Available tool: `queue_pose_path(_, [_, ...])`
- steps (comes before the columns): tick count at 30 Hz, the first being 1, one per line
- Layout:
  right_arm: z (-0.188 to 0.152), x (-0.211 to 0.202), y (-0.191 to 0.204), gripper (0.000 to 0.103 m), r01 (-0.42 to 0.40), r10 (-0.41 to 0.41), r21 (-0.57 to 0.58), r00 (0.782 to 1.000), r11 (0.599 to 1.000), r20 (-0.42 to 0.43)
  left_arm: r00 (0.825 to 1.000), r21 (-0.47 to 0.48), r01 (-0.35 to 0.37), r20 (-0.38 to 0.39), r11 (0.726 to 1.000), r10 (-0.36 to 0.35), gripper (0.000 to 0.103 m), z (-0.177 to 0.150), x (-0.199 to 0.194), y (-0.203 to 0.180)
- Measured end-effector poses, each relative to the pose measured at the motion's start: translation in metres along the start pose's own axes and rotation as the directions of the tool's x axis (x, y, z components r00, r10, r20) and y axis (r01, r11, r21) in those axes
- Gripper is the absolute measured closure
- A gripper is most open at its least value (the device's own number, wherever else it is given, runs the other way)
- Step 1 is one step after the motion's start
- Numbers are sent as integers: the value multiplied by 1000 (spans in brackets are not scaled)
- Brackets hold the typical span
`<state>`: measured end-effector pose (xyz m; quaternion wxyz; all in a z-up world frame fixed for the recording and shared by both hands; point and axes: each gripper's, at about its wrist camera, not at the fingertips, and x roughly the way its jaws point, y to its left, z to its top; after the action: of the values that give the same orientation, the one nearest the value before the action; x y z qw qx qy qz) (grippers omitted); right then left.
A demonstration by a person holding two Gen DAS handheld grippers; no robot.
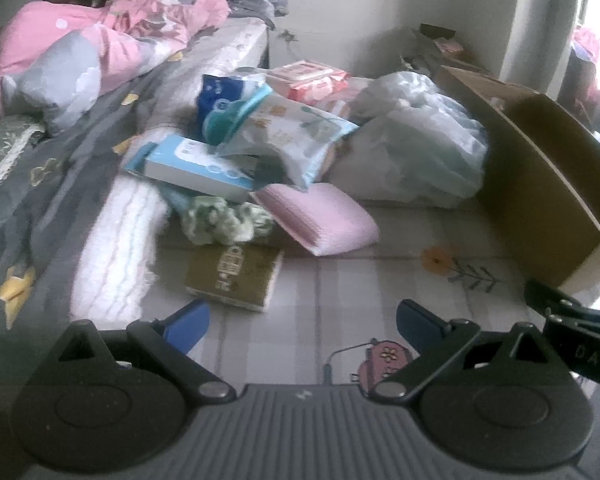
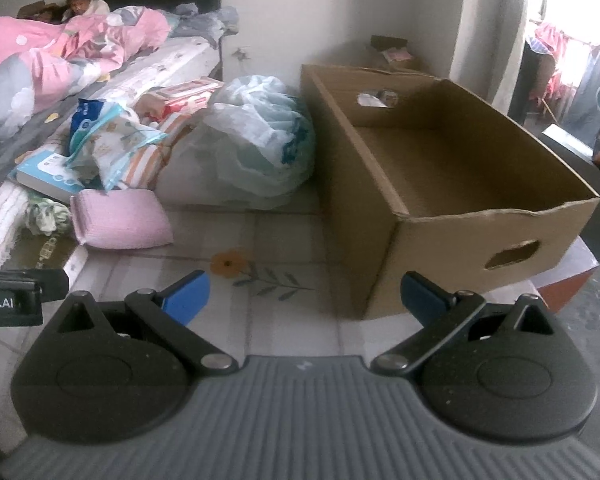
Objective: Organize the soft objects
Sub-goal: 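Move both tools toward the pink mesh pad on the mat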
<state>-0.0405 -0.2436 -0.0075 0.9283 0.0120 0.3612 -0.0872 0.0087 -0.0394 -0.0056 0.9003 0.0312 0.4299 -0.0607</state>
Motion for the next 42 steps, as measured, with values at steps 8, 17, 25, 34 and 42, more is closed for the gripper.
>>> queue_pose_path(8, [-2, -2, -11, 1, 25, -25, 20, 1000, 999, -4, 999, 15, 36, -16, 999, -35, 2, -2, 2, -10])
queue_pose_path(17, [-1, -3, -15, 1, 40, -40, 21, 999, 999, -3, 998, 14, 53, -27, 999, -52, 2, -2, 4, -15])
queue_pose_path(25, [0, -3, -14, 1, 44, -44, 20, 999, 999, -6, 998, 17, 60, -32, 998, -60, 2, -2, 5, -18])
queue_pose_path(34, [-1, 0, -16, 1, 52, -52, 22, 999, 998, -14, 996, 18, 74, -56, 997, -73, 2, -4, 9, -20])
queue_pose_path(42, [-2, 1, -17, 1, 61, -61, 23, 998, 998, -21, 991, 4, 93, -92, 996, -92, 2, -6, 15, -23])
